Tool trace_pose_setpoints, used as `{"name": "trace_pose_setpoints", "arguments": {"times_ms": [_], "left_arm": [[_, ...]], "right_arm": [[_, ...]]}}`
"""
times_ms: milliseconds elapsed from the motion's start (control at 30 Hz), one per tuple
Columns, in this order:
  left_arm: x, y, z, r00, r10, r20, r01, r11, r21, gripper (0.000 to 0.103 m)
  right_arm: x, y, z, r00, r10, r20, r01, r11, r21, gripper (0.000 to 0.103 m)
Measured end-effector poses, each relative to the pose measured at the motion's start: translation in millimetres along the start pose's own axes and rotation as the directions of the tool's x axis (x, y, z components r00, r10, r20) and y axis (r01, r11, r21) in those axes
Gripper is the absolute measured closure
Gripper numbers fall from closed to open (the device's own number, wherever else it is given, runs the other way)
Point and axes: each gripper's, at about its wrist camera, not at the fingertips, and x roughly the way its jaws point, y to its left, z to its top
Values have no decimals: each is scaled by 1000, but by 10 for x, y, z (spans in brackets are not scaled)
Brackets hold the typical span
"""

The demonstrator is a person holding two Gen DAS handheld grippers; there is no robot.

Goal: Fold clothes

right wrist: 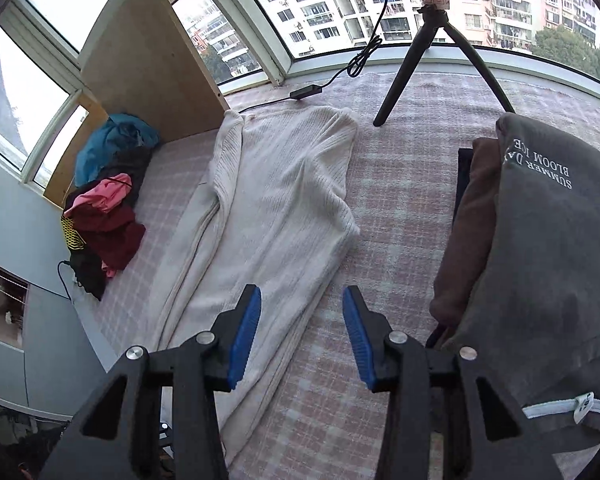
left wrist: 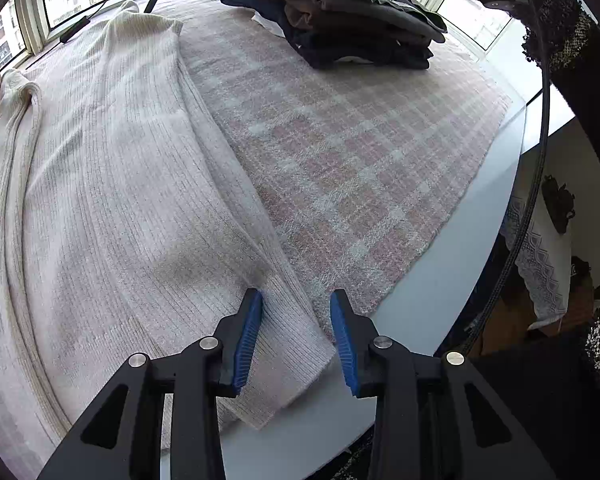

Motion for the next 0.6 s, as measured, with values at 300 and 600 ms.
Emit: {"name": "trace_pose_setpoints", "arguments": {"times_ms": [300, 600], "left_arm": [[24, -77, -31, 995, 90, 50, -90, 996, -6, 59], [-36, 314, -152, 995, -6, 97, 22, 985, -172, 94]], "right_arm": [[743, 27, 257, 997, -68, -27, 69, 997, 25, 58], [1329, 58, 360, 985, -159, -74, 154, 986, -65, 58]]}}
